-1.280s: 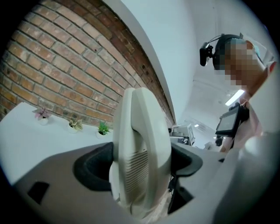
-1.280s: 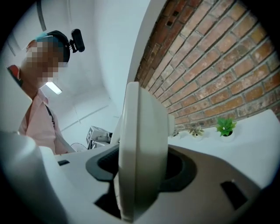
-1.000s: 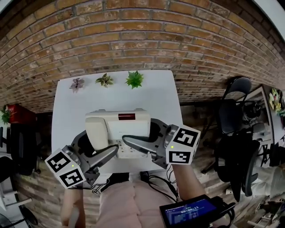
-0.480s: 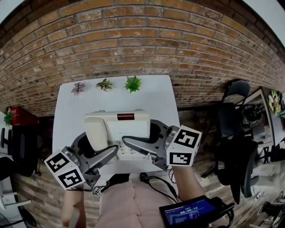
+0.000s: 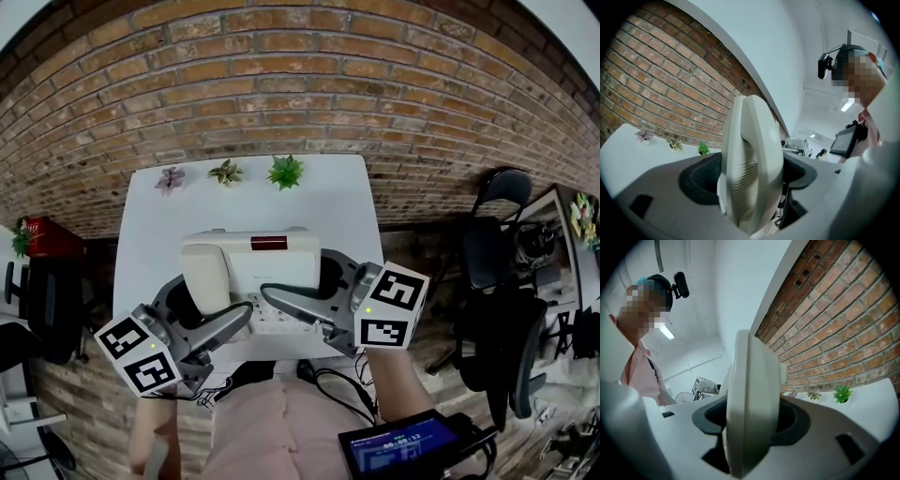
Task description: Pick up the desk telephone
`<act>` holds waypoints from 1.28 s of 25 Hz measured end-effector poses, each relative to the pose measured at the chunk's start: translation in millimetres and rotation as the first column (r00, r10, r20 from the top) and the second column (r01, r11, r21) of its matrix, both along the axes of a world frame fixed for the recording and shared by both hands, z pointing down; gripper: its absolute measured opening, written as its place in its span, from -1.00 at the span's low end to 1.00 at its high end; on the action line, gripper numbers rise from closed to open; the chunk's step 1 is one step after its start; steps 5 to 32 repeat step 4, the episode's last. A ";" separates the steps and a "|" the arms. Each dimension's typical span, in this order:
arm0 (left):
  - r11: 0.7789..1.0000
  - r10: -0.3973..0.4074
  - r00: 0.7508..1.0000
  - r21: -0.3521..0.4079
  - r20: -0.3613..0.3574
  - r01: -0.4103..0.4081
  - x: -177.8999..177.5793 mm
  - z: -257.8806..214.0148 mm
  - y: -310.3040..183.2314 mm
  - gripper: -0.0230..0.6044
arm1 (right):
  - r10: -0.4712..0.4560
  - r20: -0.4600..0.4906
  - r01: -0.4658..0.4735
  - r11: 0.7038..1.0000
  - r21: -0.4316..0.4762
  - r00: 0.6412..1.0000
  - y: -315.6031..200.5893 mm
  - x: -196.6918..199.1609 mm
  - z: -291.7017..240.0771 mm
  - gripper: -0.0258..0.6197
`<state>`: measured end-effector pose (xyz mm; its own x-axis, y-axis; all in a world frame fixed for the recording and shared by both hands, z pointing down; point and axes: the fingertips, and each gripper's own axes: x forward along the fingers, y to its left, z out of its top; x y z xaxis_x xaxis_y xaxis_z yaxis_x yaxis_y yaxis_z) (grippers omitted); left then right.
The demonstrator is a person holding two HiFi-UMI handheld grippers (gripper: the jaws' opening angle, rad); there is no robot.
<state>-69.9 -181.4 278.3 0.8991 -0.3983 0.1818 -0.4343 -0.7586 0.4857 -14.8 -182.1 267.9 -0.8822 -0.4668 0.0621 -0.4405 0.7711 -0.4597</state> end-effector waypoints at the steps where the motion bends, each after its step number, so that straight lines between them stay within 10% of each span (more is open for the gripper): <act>1: 1.000 -0.002 1.000 -0.002 0.002 0.002 0.1 0.5 -0.7 0.34 | -0.001 0.001 0.001 1.000 -0.002 1.000 -0.7 0.1 0.6 -0.17; 32: 1.000 -0.007 1.000 -0.012 0.005 0.007 0.6 2.5 -2.5 0.34 | -0.003 0.002 0.003 1.000 -0.009 1.000 -2.5 0.5 3.0 -0.17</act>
